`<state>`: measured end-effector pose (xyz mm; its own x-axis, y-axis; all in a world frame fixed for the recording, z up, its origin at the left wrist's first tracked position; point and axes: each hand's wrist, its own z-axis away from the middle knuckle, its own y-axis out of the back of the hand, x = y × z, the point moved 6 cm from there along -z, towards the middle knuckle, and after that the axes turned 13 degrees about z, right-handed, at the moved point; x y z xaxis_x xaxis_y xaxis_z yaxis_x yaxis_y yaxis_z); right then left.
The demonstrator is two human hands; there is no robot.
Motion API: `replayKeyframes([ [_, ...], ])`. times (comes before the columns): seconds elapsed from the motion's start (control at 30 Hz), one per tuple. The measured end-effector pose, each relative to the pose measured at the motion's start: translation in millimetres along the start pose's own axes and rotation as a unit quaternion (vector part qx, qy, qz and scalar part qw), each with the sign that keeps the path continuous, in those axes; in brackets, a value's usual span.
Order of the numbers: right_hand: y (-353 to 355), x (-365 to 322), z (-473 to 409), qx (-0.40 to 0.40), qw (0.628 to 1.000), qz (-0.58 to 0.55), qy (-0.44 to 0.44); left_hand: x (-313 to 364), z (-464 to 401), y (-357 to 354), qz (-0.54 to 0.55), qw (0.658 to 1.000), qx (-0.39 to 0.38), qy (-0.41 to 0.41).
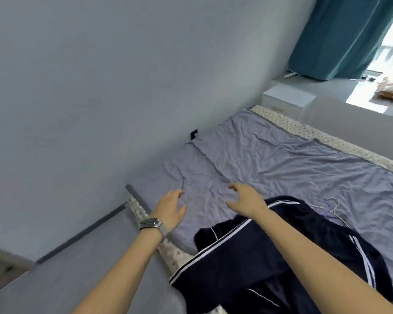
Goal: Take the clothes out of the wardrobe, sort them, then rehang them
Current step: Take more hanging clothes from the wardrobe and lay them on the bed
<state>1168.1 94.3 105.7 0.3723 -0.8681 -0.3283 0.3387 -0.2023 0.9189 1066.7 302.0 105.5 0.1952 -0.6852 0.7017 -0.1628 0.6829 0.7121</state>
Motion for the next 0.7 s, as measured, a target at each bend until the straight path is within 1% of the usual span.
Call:
replayKeyframes([
  [0.07,1.6,-74.3,-0.3,0.003,0.998,0.008,0.070,-22.8,27.7,45.2,-0.016,0.999,0.023,0.027],
  [0.17,-2.3,-179.8,12.2,-0.009,0.986,0.031,0.165,-60.1,78.1,109.2,-0.030,0.993,0.070,0.091],
  [0.23,-10.0,-241.4,27.6,-0.022,0.972,0.047,0.230,-81.4,118.1,146.6,-0.035,0.984,0.106,0.137],
  [0.33,-29.4,-321.3,59.9,-0.044,0.940,0.073,0.332,-107.8,191.7,189.9,-0.030,0.960,0.179,0.212],
  [0.43,-52.9,-392.9,108.9,-0.078,0.898,0.092,0.424,-129.6,279.5,215.3,-0.015,0.924,0.247,0.293],
  [0.53,-81.0,-452.9,172.8,-0.113,0.847,0.103,0.510,-140.4,373.7,228.0,-0.011,0.878,0.301,0.372],
  [0.63,-114.4,-496.3,243.1,-0.143,0.793,0.124,0.579,-141.2,472.1,229.2,-0.020,0.829,0.346,0.440],
  [0.7,-137.5,-518.6,294.0,-0.157,0.751,0.150,0.623,-137.8,539.5,224.2,-0.017,0.797,0.366,0.480],
])
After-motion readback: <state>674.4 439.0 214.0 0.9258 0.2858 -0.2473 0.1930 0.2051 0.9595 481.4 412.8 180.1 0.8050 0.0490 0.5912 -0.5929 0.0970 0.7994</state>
